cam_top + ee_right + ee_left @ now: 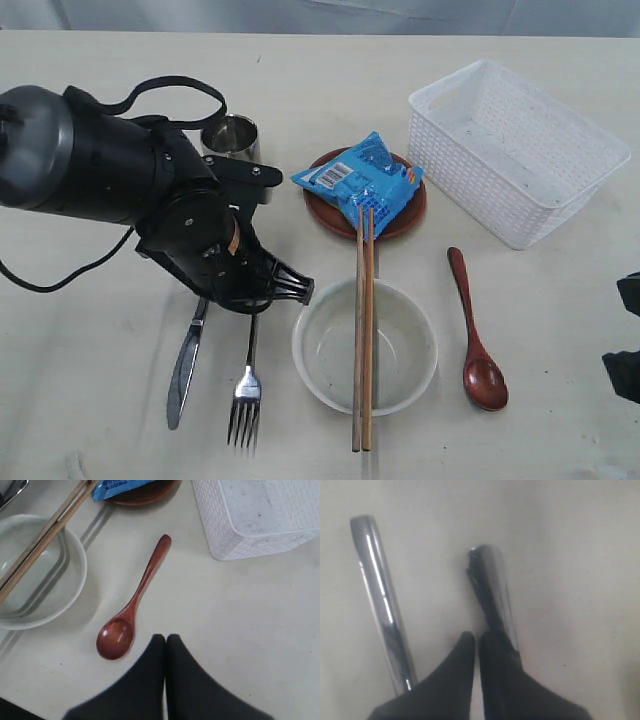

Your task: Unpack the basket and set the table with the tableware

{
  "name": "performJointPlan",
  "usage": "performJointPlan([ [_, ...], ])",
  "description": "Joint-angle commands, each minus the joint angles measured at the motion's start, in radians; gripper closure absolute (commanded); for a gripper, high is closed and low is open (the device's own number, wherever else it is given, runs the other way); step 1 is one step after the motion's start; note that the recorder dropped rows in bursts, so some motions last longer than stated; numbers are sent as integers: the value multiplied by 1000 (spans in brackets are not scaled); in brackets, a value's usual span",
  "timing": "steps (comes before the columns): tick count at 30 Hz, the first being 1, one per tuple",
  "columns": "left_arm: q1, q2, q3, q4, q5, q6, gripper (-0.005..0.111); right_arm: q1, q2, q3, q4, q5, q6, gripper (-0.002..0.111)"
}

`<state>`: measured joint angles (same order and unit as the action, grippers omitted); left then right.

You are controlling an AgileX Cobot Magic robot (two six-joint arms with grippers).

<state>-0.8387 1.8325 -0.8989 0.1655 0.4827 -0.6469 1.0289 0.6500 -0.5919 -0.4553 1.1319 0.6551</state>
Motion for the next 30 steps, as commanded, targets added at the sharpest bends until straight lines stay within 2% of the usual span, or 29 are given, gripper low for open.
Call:
performJointPlan([
  [1, 2, 3, -20, 55, 71, 12, 101, -1, 1, 2, 4, 8, -6, 108],
  [4, 2, -33, -55, 102, 149, 26, 101, -1, 1, 2, -1, -12, -3, 108],
  [7, 2, -118, -59, 118, 151, 29, 101, -1, 1, 2, -8, -50, 8, 108],
  [10, 2, -244, -8, 115, 123, 37, 101, -1, 1, 2, -6, -110, 8, 108],
  [13, 2, -437, 130, 79, -8, 32, 101, -1, 1, 17, -4, -217, 8, 108],
  [18, -12, -827, 439, 74, -300, 32, 101, -1, 1, 134, -24, -420, 8, 108],
  [21, -12, -1028, 536, 74, -405, 19, 101, -1, 1, 190, -24, -540, 10, 108],
  [25, -12, -1222, 572, 74, -379, 19, 101, -1, 1, 210, -26, -669, 10, 108],
  [30, -12, -1329, 572, 74, -338, 40, 101, -1, 3, 210, -24, -686, 10, 108],
])
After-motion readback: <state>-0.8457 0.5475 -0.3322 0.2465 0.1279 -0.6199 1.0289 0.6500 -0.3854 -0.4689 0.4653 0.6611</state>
